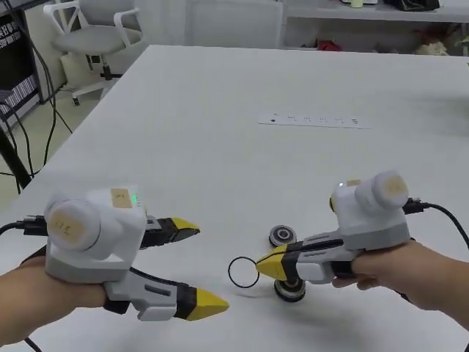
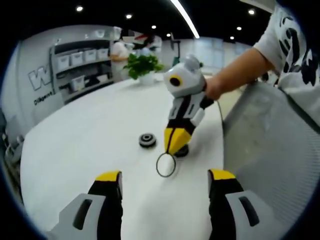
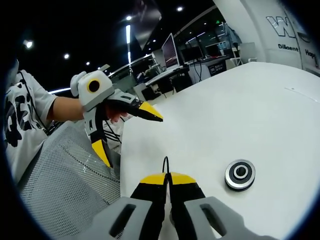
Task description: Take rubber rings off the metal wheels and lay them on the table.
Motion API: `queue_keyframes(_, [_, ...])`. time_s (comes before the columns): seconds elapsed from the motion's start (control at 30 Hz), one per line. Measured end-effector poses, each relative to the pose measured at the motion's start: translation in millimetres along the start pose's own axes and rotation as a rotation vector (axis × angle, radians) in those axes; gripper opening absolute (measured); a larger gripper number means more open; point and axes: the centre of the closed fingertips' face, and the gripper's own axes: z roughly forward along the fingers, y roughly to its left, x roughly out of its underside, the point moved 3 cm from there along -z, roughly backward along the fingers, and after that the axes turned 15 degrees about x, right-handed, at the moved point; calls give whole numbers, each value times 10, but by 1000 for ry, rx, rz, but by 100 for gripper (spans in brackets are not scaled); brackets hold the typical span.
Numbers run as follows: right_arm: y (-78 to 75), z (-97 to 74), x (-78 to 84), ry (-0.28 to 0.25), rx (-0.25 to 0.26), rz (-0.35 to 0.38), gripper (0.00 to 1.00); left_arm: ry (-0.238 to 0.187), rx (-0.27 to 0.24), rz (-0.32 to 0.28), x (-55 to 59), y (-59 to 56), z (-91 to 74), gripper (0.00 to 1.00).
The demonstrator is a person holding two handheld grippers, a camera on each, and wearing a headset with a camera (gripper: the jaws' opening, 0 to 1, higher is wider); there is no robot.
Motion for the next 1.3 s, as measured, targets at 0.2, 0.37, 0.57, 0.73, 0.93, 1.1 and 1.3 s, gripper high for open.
queue_keyframes(0.2, [47, 75, 20, 11, -4, -26, 2, 13, 1, -4, 39, -2, -5, 72])
queue_keyframes(0.37, [86, 111, 78, 27, -13, -51, 7, 17, -4, 2, 44, 6, -2, 71])
queue_keyframes(0.57, [41, 103, 101, 32, 15, -75, 18, 22, 1, -1, 48, 3, 7, 72])
queue_keyframes(0.73, [-12, 48, 99, 30, 32, -79, 25, 33, 7, 0, 53, 2, 26, 72])
queue_keyframes(0.93, [-49, 10, 114, 35, 48, -91, 31, 34, 10, 4, 31, 1, 43, 72])
queue_keyframes(1.1, [-55, -48, 106, 27, 51, -103, 34, 35, 11, 6, 19, -2, 44, 72])
queue_keyframes(1.3, [-78, -130, 84, 15, 58, -115, 36, 36, 12, 8, 2, 10, 57, 71])
